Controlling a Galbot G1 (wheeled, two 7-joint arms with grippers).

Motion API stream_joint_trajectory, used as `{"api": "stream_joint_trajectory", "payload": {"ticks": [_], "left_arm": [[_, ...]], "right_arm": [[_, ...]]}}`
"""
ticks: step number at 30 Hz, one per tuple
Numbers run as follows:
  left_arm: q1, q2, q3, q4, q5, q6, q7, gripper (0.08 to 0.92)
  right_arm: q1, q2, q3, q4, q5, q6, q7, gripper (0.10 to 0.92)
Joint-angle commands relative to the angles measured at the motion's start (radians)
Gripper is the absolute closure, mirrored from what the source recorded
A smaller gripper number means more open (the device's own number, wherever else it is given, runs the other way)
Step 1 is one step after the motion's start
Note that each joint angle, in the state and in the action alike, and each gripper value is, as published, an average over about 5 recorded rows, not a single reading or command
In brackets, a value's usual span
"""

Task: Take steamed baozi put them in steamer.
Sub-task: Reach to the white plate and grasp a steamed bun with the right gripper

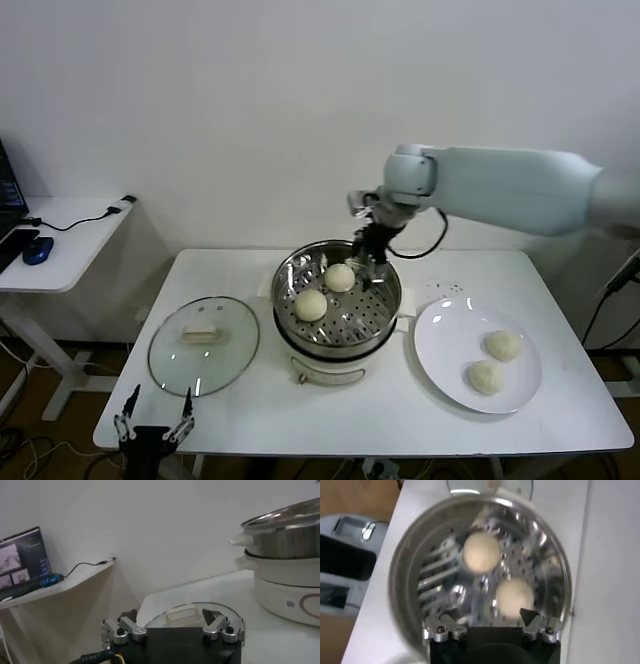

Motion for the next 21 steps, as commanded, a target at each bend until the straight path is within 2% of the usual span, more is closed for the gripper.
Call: {"api": "stream_joint_trajectory", "payload": {"ticks": [1,6,11,21], "left_arm": [[-0.002,-0.007,0.002,-0.003,0.018,0.006,0.001,0.177],[0.000,-0.013,0.001,-0.006,0.029,0.008,0.000,0.177],[0.004,-0.019,-0.002,-0.007,0.042,0.013,0.001,0.177],[0.004,-0.036,-0.002,-0.007,0.060,0.020,0.002,0.177]], "right_arm": [[0.092,-0.308,-0.060,0.171,-0.137,0.040,-0.063,0.203],[-0.081,-0.471,0.032,0.211,-0.313,0.042,-0.060,0.203],[-0.312,-0.556,0.167,0.169,-0.505,0.063,-0.065,0.203],[-0.621,-0.577,0.354,0.086,-0.631,0.076,-0.071,0.203]]}}
